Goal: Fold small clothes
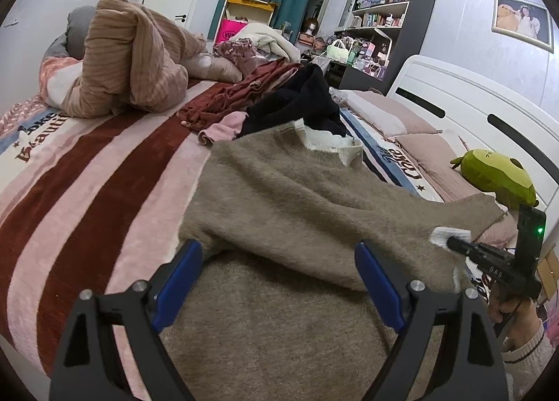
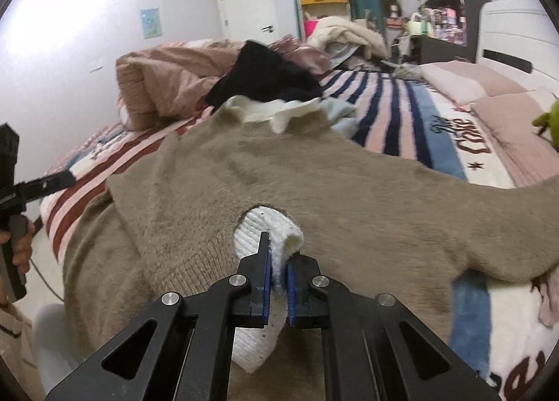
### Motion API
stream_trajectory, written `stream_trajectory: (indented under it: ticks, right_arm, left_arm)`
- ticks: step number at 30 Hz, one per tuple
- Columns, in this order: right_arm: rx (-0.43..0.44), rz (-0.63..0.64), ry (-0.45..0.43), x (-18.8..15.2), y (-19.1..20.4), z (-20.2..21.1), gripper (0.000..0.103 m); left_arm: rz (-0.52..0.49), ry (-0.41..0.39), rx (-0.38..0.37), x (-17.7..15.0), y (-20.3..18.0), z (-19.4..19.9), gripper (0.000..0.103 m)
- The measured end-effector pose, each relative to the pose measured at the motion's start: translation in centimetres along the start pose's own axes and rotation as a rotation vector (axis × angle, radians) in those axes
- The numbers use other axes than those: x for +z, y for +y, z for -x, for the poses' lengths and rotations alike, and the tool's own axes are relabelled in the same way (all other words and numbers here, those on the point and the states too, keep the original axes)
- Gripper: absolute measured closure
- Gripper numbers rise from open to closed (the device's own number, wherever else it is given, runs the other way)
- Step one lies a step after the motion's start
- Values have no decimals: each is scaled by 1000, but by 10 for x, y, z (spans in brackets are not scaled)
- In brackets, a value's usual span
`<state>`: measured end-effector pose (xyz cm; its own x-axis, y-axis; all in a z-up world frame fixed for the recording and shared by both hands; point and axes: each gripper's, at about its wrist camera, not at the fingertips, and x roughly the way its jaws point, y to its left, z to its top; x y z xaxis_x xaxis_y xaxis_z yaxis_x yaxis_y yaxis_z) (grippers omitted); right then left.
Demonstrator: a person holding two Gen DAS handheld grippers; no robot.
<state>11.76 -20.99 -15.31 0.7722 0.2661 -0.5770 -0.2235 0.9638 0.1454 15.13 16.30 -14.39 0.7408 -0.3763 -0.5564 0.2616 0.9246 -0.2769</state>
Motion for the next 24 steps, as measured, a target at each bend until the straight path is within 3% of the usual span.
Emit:
stream_trajectory:
  ticks: [9,13,15,17,18,24]
  right_arm:
    - [-48,3,98,-13,-19,-8,101]
    - [-45,-24,133,-24,-22,-16,97]
    - [-38,-40,126,-24,-26,-13,96]
    - [-32,-66,115,-22,-34,-6,76]
    - [-37,-76,97,-21,-40,0,73]
    - [-162,-152,2,-20,-91,38,69]
  left_arm:
    - [-6,19,0,-2,-8,-12,16]
    - [-29,-7,18,1,-19,-11,16]
    - [-35,-29,22,3,-23,-9,8]
    - [-47,-46,28,7,-28,-7,7]
    - [-53,-49,26,9,-32,-7,7]
    - [-69,-49,24,15,-44,-11,6]
